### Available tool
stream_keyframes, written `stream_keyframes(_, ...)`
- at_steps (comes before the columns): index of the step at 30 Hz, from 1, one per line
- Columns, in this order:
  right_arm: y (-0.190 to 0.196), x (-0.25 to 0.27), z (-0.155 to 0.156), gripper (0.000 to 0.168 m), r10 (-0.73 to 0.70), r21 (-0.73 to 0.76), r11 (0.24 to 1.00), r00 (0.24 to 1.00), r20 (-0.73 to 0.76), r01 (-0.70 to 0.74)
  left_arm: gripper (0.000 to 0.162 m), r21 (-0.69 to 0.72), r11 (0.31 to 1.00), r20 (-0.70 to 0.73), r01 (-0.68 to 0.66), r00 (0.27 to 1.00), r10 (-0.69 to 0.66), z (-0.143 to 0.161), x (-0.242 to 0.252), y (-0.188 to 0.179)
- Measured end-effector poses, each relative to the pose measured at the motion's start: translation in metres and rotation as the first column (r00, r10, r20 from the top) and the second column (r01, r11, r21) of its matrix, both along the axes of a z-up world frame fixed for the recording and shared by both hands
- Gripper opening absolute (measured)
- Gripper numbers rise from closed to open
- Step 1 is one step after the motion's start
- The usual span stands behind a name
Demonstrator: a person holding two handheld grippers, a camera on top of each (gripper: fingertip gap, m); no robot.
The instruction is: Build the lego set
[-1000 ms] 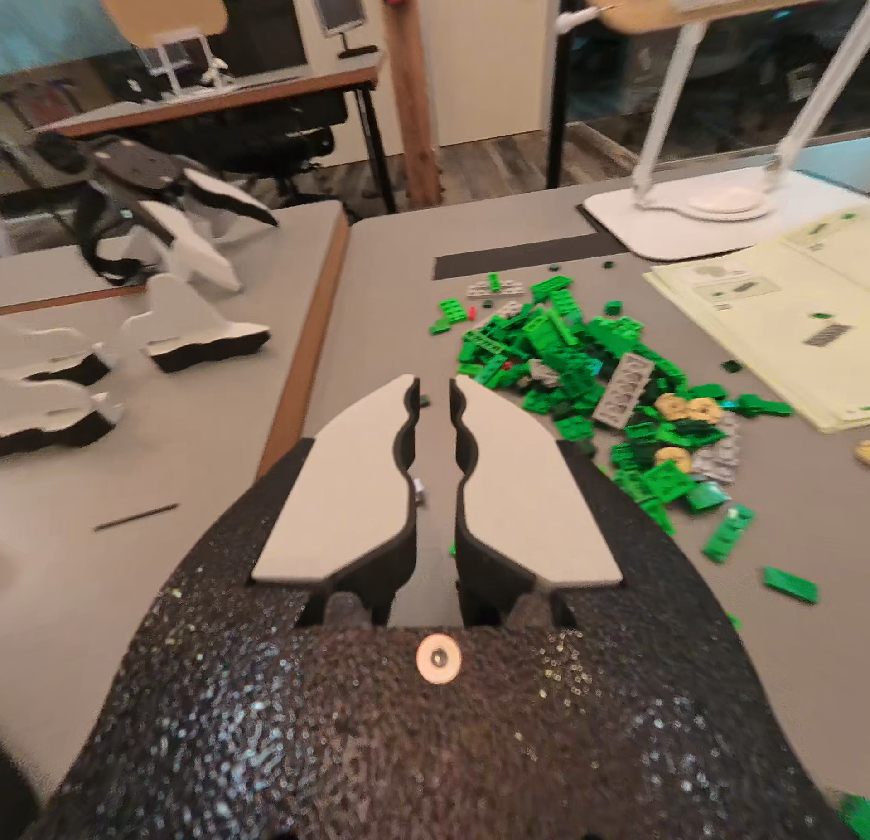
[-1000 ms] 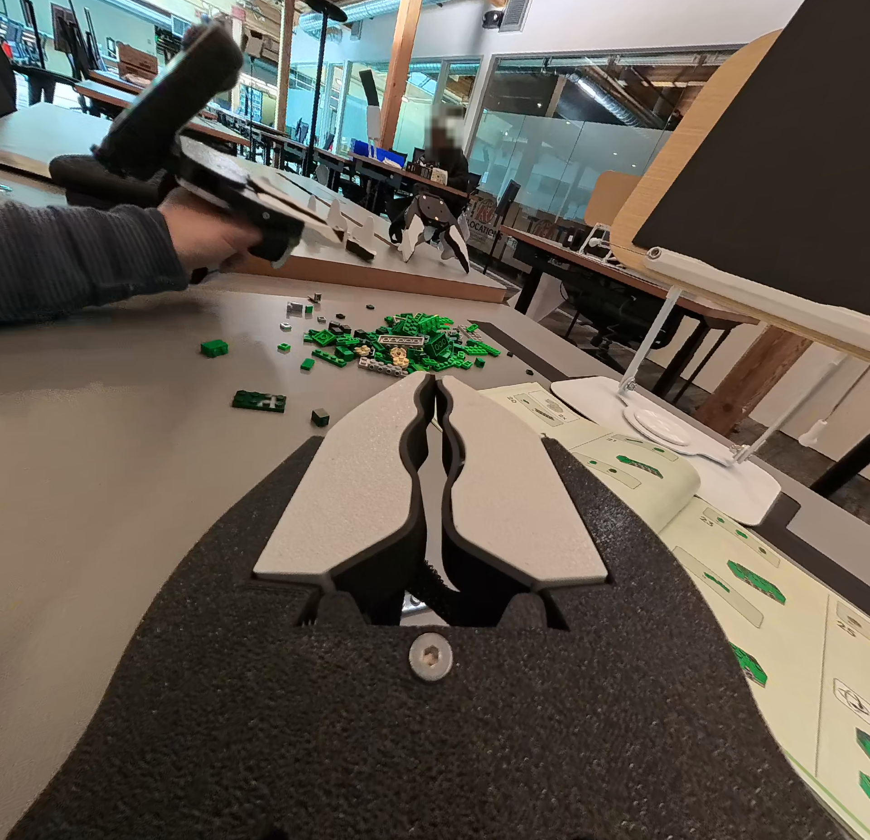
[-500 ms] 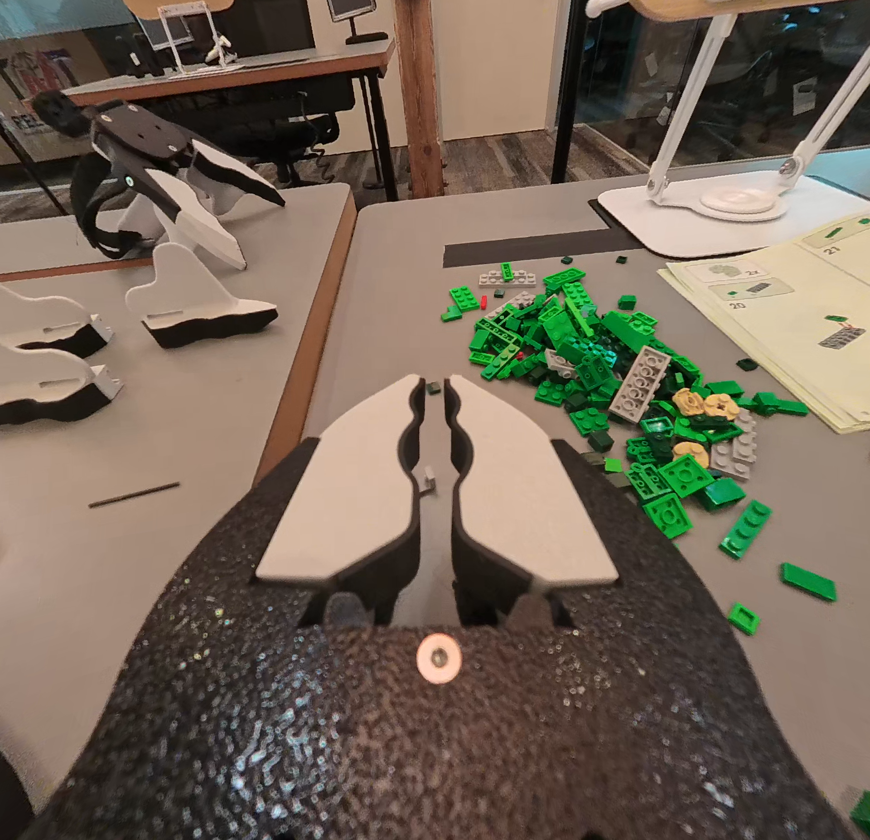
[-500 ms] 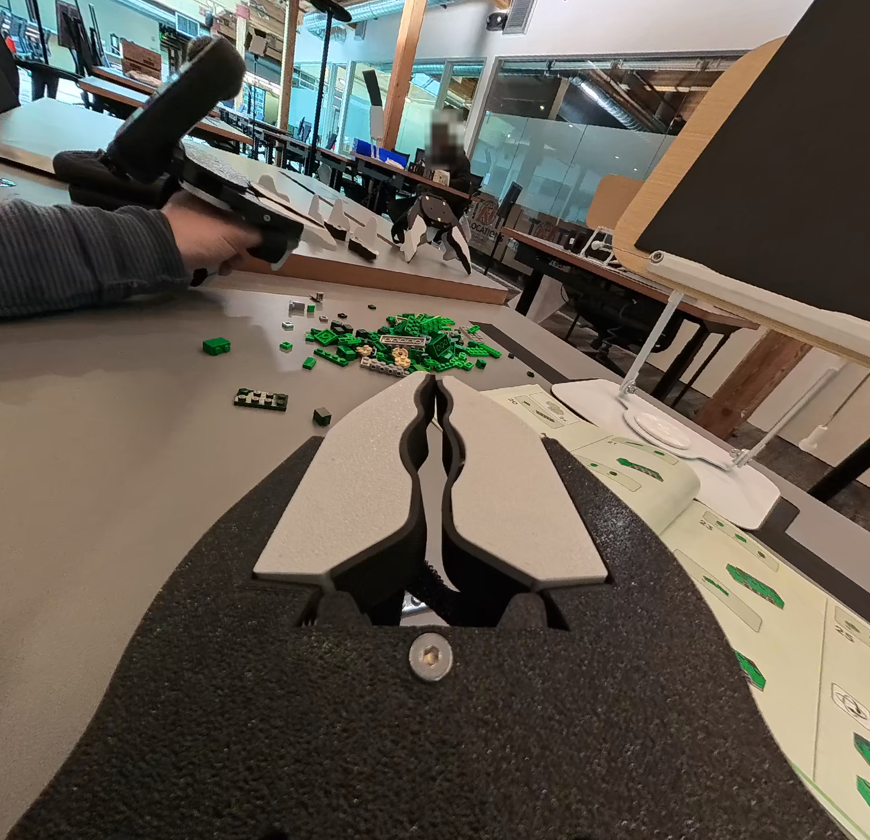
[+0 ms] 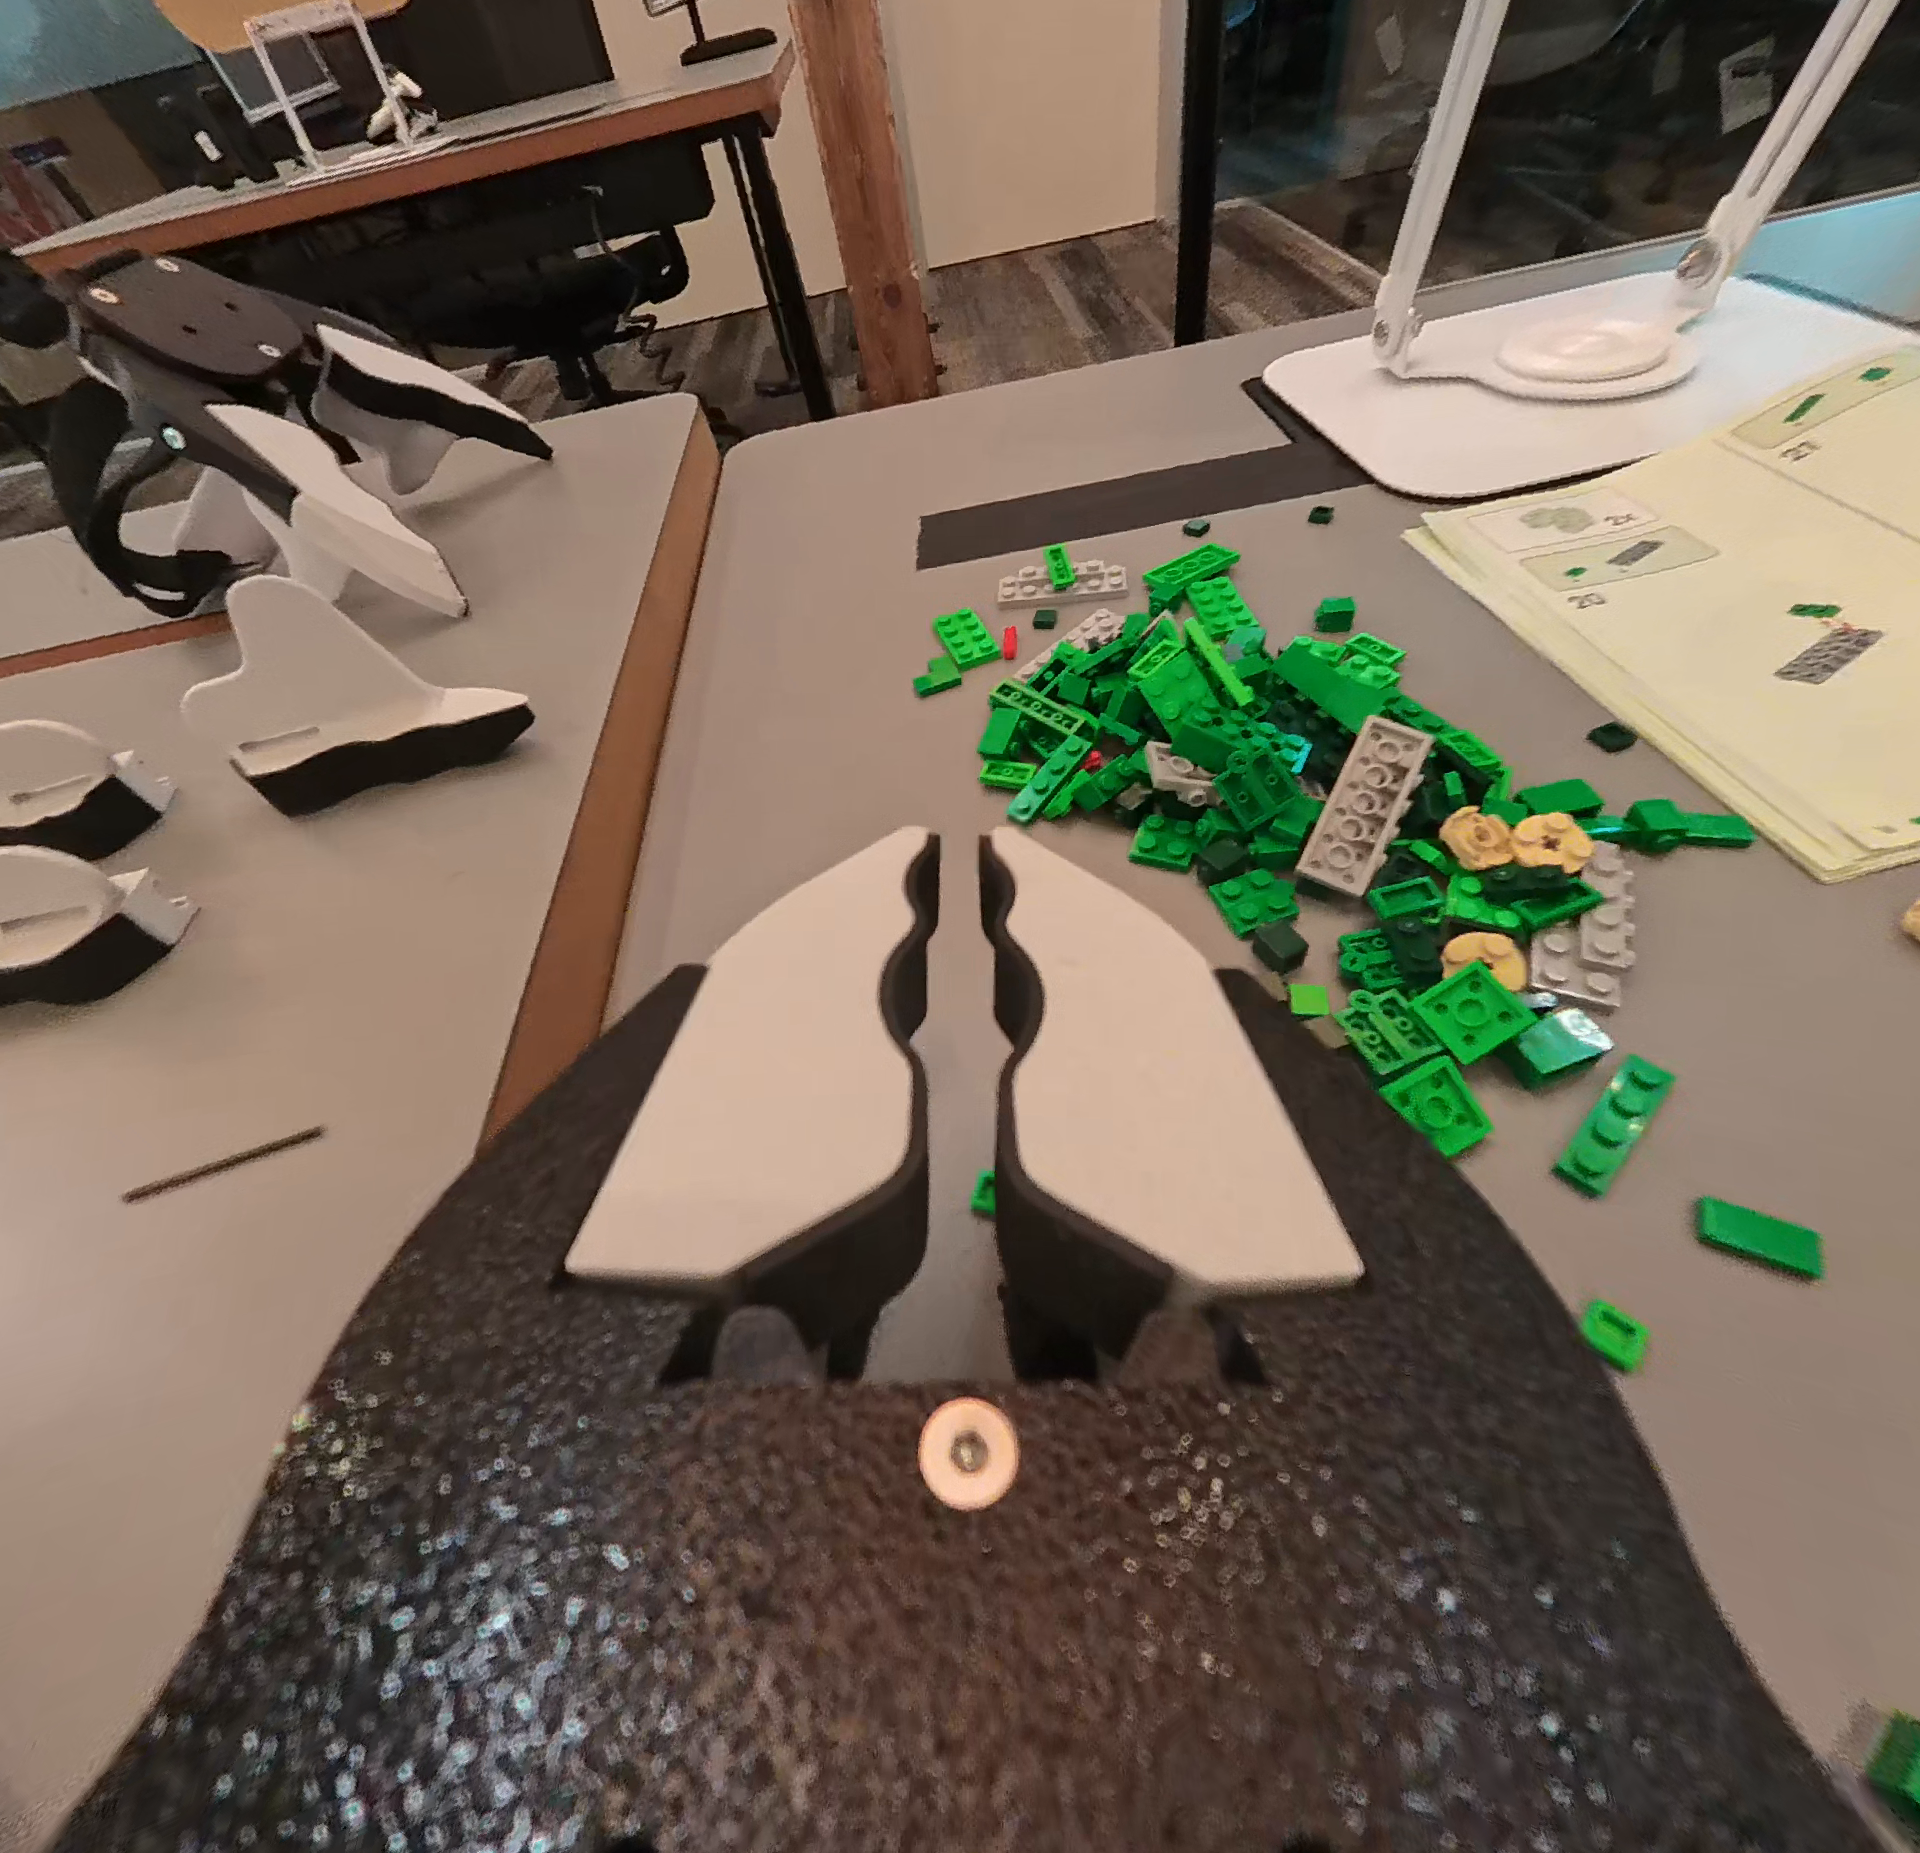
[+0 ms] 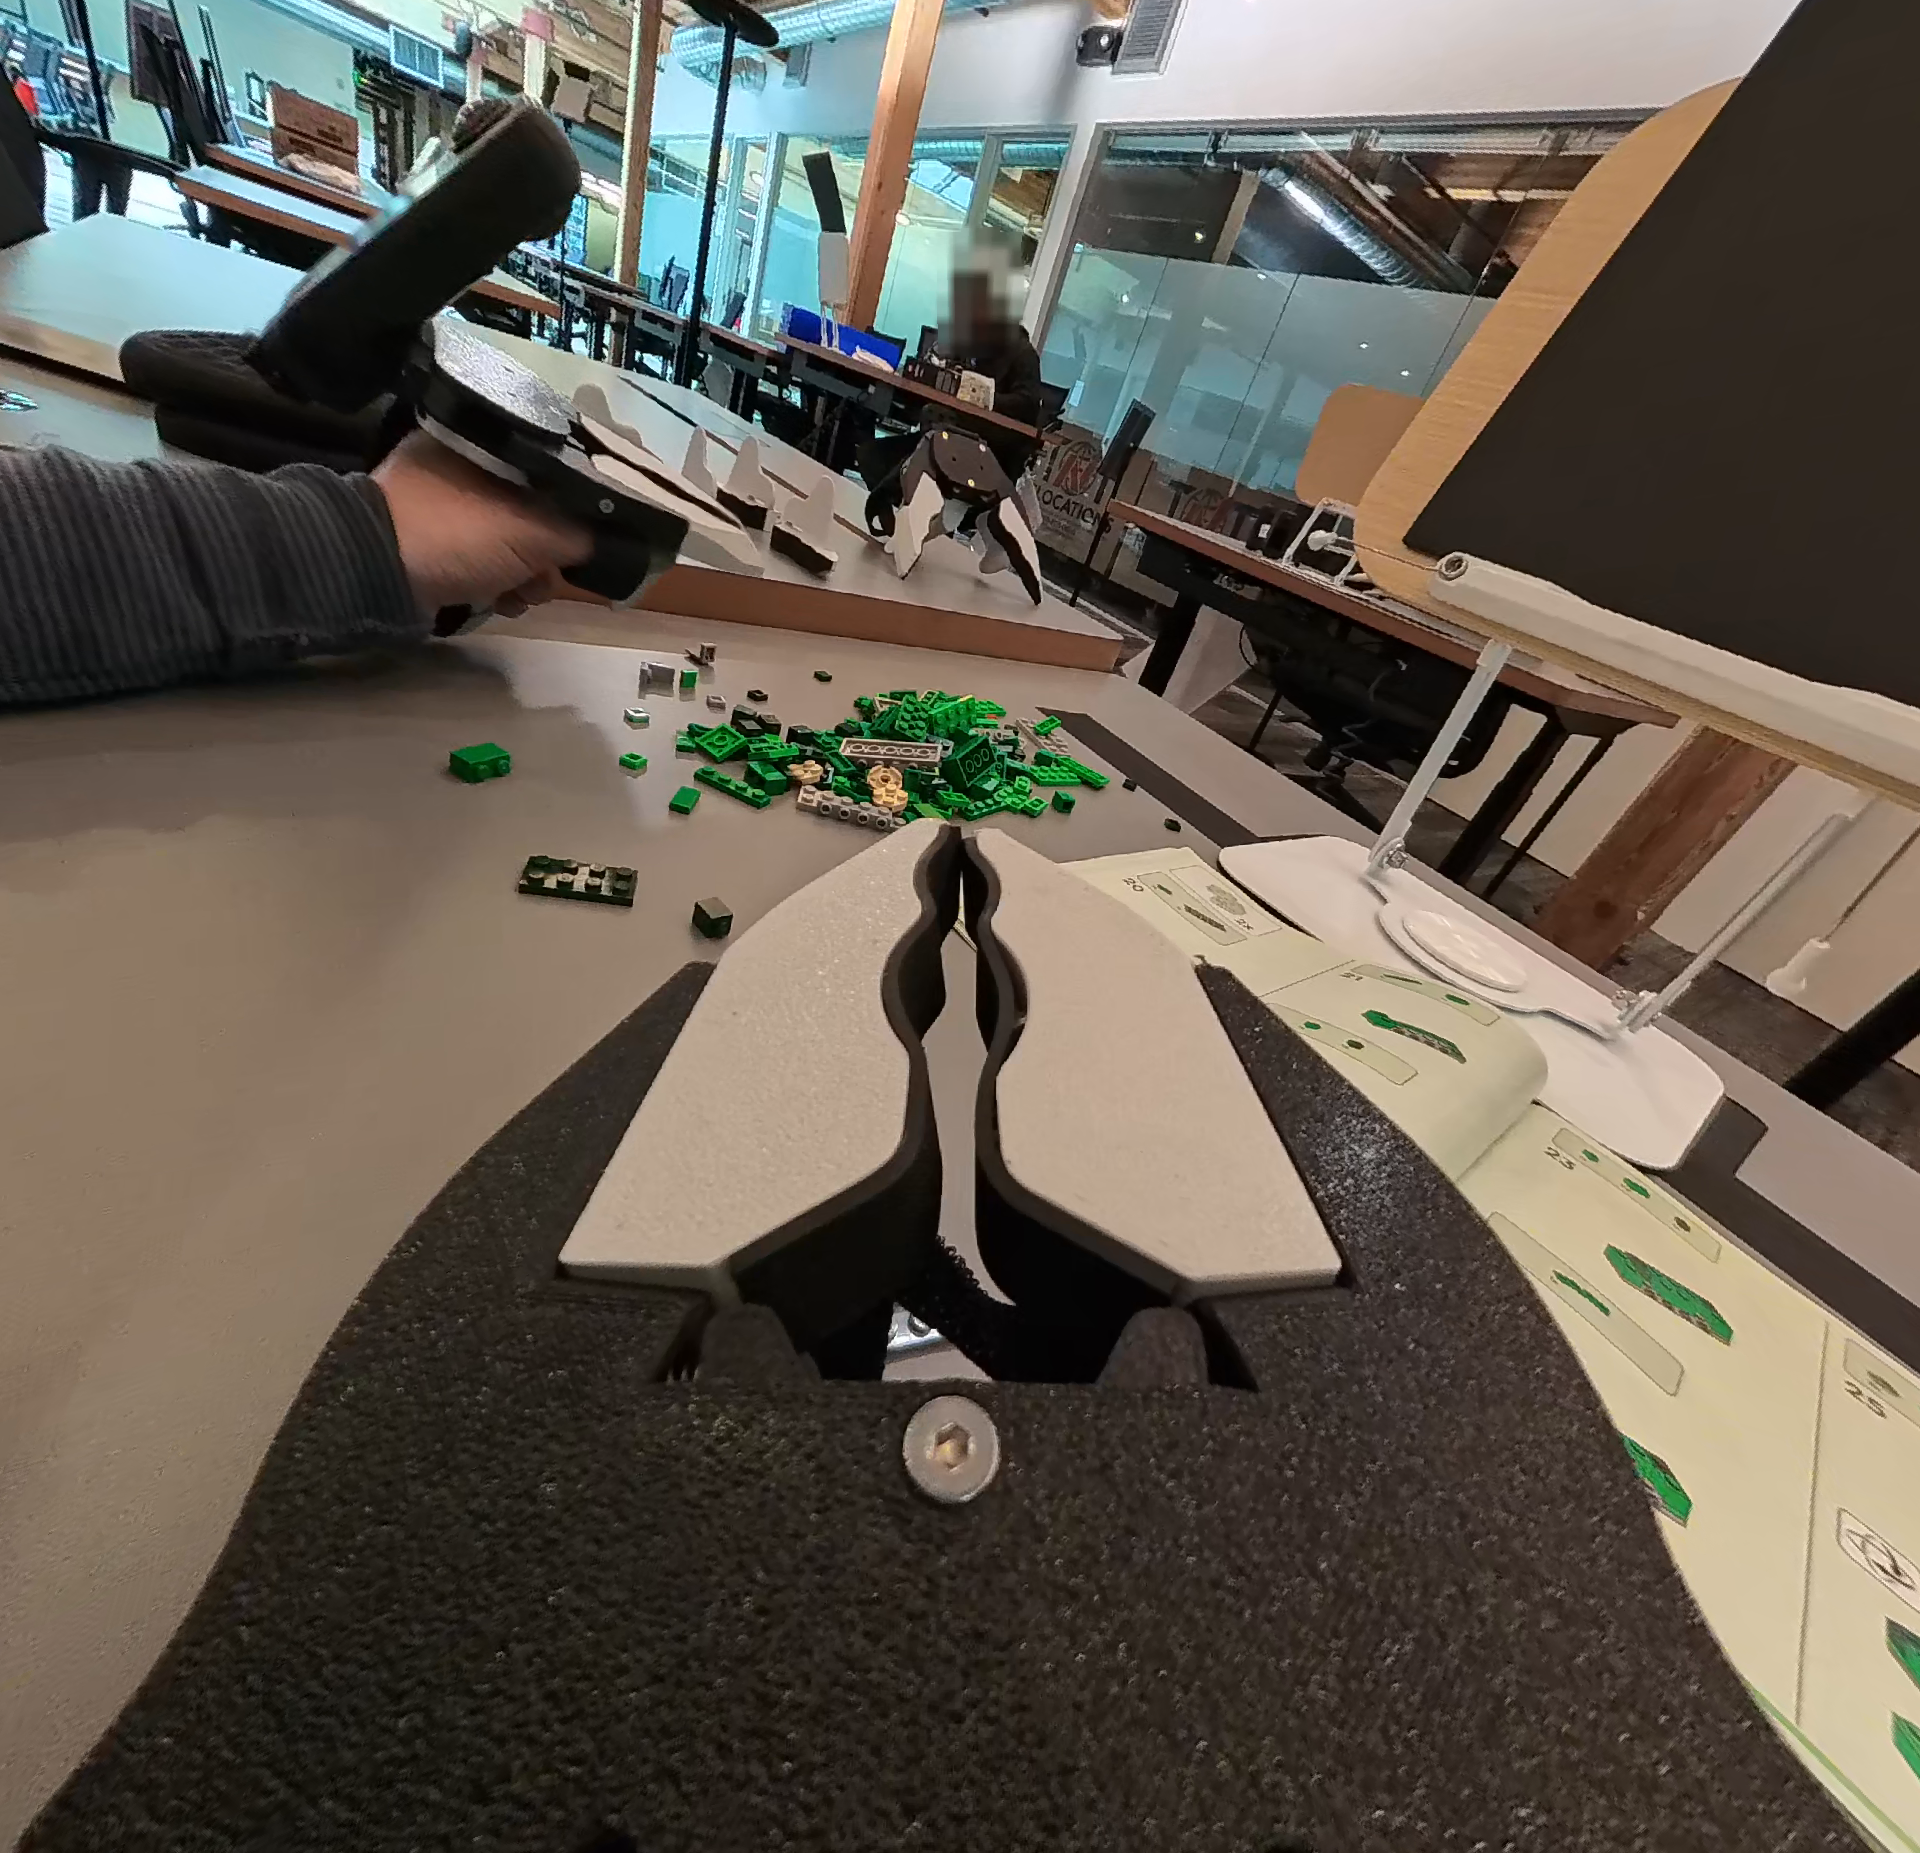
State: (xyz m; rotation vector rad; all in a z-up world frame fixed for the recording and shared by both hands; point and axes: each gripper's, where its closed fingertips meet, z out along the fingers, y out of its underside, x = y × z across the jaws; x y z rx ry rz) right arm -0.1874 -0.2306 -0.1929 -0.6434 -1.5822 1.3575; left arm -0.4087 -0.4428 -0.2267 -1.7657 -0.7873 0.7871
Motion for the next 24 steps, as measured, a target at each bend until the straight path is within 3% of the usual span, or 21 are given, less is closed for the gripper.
stream_keyframes(3, 0.000, 0.000, 0.000, 0.000, 0.000, -0.005, 1.000, 1.000, 0.001, 0.000, 0.012, 0.004, 0.994, -0.018, 0.105, 0.994, -0.105, 0.009, 0.012, 0.017)
stream_keyframes(5, 0.001, 0.000, 0.000, 0.000, 0.000, -0.008, 1.000, 1.000, 0.000, 0.000, 0.022, 0.031, 0.960, -0.010, 0.277, 0.961, -0.277, 0.020, 0.037, 0.041)
stream_keyframes(9, 0.001, 0.000, 0.001, 0.000, 0.000, -0.013, 1.000, 1.000, 0.003, 0.000, 0.046, 0.026, 0.874, 0.215, 0.484, 0.852, -0.478, -0.001, 0.099, 0.072)
stream_keyframes(13, 0.001, 0.000, 0.000, 0.000, 0.000, -0.013, 1.000, 1.000, 0.005, 0.000, 0.023, -0.217, 0.839, 0.255, 0.499, 0.859, -0.445, -0.030, 0.123, 0.071)
stream_keyframes(15, 0.001, 0.000, 0.000, 0.000, 0.000, -0.010, 1.000, 1.000, 0.004, 0.001, 0.017, -0.265, 0.823, 0.284, 0.502, 0.857, -0.431, -0.038, 0.128, 0.071)
stream_keyframes(17, 0.001, 0.000, 0.000, 0.000, -0.001, -0.007, 1.000, 1.000, 0.004, 0.001, 0.017, -0.259, 0.820, 0.346, 0.511, 0.841, -0.415, -0.048, 0.132, 0.072)
stream_keyframes(20, 0.001, -0.001, 0.000, 0.000, -0.001, -0.006, 1.000, 1.000, 0.005, 0.001, 0.031, -0.264, 0.824, 0.418, 0.501, 0.829, -0.370, -0.060, 0.131, 0.070)
stream_keyframes(24, 0.001, -0.001, 0.000, 0.000, -0.001, -0.006, 1.000, 1.000, 0.007, 0.002, 0.029, -0.234, 0.847, 0.428, 0.477, 0.833, -0.351, -0.060, 0.126, 0.071)
